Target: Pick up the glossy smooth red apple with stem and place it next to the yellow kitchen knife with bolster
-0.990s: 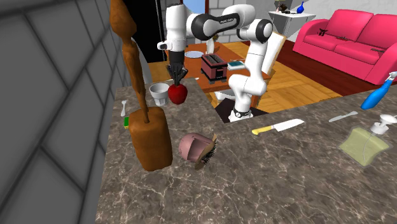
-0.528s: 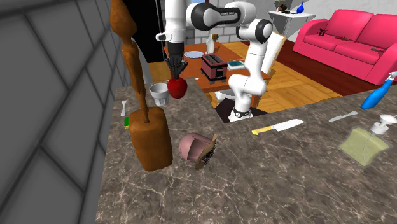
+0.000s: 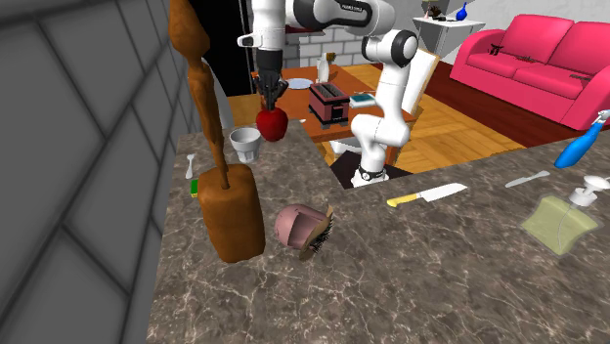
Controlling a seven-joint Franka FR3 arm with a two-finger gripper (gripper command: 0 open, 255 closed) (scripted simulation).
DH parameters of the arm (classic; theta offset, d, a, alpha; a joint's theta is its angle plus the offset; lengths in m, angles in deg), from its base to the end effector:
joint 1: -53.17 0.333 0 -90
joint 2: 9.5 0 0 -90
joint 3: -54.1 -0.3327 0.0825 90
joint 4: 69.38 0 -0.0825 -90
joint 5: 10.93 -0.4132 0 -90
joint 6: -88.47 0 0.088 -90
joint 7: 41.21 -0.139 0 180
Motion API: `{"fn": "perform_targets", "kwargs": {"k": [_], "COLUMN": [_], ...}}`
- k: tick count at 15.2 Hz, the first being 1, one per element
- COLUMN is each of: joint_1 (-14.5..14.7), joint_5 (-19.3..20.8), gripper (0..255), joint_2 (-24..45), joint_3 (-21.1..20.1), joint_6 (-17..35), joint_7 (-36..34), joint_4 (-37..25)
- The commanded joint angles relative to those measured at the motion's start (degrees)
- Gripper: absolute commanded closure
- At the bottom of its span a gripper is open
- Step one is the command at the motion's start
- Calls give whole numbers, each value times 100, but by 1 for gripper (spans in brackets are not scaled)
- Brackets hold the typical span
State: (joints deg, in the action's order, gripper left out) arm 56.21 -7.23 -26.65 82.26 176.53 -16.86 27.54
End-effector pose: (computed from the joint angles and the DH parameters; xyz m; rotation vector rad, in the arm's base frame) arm 0.4255 -0.2540 0.6841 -3.1116 0.0129 -0.2047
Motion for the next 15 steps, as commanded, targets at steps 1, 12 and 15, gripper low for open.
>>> {"fn": "perform_targets", "kwargs": {"k": [1, 12, 15], "joint_1": [10, 254, 345], "joint_5": [-44, 73, 35], "gripper": [255, 255, 255], "joint_2": [107, -640, -829], "joint_3": [33, -981, -1339], "joint_6": [-183, -309, -304], "joint_7": [40, -1237, -1690], "joint_4": [-281, 335, 545]}}
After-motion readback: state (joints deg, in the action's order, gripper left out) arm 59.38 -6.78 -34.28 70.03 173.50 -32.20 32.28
